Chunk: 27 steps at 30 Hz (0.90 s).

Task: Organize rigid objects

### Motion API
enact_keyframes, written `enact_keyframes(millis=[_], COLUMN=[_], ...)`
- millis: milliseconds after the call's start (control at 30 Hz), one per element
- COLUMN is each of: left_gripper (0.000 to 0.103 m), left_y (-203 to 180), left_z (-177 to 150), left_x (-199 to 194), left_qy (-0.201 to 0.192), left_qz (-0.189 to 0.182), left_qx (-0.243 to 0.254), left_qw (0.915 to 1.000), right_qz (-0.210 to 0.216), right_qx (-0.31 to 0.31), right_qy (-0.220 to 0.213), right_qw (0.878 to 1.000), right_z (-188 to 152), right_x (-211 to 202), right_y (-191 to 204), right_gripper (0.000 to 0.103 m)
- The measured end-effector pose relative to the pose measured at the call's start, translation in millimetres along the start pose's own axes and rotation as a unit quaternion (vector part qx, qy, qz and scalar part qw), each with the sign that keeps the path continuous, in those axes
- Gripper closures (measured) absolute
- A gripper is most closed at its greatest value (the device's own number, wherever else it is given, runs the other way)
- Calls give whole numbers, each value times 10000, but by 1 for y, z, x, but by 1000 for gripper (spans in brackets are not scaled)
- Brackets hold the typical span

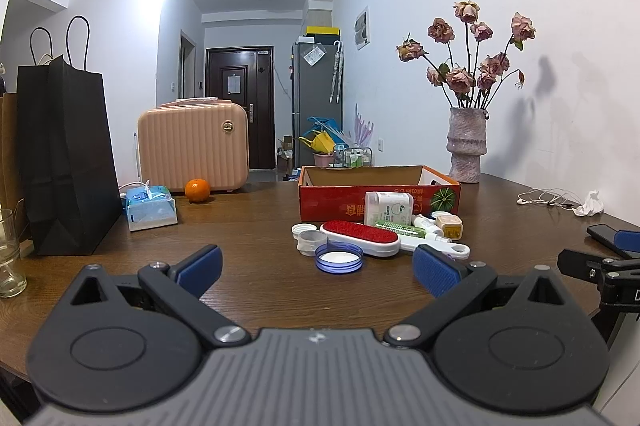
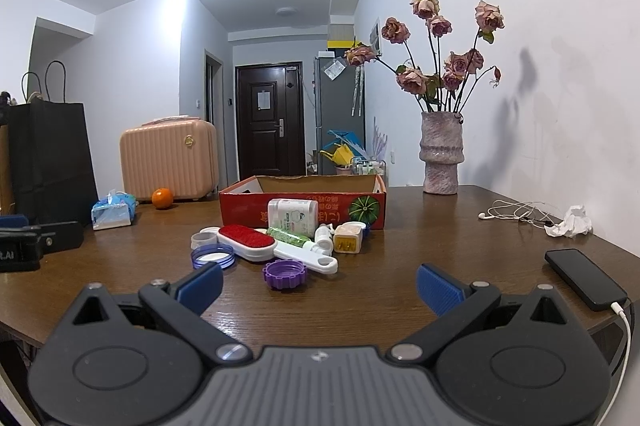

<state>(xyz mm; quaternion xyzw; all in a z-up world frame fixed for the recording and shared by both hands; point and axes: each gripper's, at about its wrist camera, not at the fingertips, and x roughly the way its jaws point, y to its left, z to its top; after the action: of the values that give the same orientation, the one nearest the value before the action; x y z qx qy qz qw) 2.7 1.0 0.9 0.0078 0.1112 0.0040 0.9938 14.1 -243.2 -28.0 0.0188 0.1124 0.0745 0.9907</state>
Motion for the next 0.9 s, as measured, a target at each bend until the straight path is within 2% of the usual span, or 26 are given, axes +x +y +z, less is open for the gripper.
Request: enact_keyframes(millis=[900], left_gripper=[0], left_y=[-1], left_z=[-1], left_x=[2], left_qy=[47], left_qz=[-12], left_qx=[7], left_qw=[10000], right_qz=[103], right_qx=[86], right_qy=[-40], right_qw=[9999], right_z=[0], right_x=[1], right_y=[-1], right_gripper=[0])
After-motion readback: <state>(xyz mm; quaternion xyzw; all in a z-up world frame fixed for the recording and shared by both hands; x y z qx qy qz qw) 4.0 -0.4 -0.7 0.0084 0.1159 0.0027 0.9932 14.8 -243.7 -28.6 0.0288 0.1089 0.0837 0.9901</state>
